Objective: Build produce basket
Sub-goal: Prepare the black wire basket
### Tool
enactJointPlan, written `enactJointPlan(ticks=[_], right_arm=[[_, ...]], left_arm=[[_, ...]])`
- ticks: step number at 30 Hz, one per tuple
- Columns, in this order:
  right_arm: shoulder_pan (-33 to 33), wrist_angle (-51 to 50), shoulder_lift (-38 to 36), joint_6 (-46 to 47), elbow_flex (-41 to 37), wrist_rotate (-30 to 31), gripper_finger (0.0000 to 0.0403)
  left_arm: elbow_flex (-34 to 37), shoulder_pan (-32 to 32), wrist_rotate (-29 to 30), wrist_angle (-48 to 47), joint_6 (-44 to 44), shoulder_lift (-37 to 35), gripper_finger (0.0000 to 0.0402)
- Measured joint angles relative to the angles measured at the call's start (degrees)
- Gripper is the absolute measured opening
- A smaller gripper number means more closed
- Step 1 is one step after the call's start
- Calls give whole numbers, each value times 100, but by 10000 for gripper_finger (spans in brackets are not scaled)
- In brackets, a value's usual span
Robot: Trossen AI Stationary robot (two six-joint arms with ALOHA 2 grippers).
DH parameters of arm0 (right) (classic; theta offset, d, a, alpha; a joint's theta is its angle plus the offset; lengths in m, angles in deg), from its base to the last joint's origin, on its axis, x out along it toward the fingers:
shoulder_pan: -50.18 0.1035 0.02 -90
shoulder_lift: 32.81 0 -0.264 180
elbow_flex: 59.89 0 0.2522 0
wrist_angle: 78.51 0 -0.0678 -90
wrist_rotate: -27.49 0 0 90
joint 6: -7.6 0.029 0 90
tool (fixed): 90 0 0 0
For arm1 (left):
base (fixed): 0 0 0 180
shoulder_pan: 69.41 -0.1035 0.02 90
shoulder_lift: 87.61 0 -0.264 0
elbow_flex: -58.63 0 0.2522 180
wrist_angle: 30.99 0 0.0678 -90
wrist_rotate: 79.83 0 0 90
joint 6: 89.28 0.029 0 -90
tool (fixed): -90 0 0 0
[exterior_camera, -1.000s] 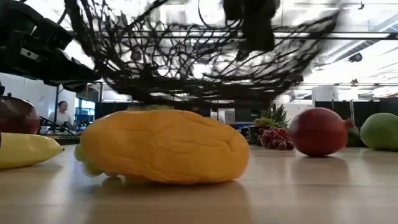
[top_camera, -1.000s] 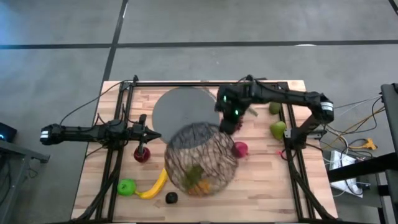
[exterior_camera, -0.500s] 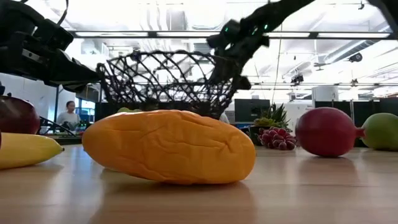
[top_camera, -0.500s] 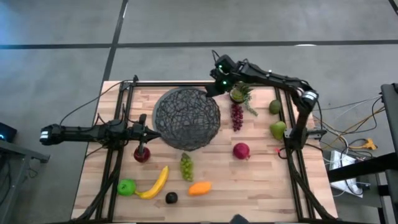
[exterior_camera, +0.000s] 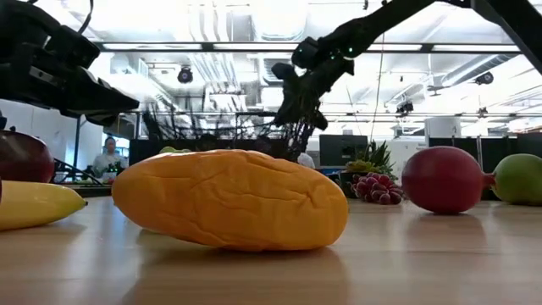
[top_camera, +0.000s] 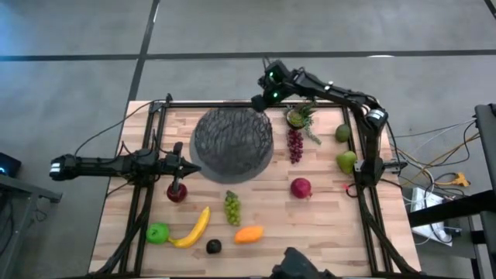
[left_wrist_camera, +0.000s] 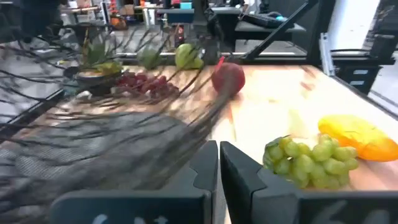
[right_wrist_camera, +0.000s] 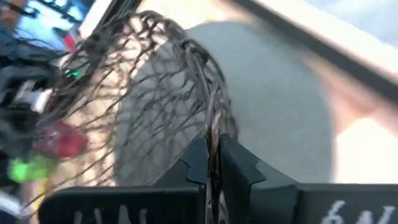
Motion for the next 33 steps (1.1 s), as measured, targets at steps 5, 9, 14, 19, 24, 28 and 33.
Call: enactJointPlan(ticks=[5,9,14,19,24,28,33], right_arm=[[-213,-245,37,-234,188,118,13],[-219,58,144,46,123,39,13],[-219,476,194,408,121,-564,13],[-226,685,214,689,119,-670,13],[-209,469,518,645,115,-656,13],[-197,312,784,517,102,-704,13],[-197,-45,904,24,106,-664,29]], left_arm=[[0,-1,-6,-6,0,9,2],[0,-1,4,-22,0,13,2],[0,1,12,-24,0,11,2],[0,-1,25,-30,0,15,2],[0,-1,25,-32,0,15,2],[0,-1,25,-34,0,11,2],[0,-1,25,-37,0,15,2]])
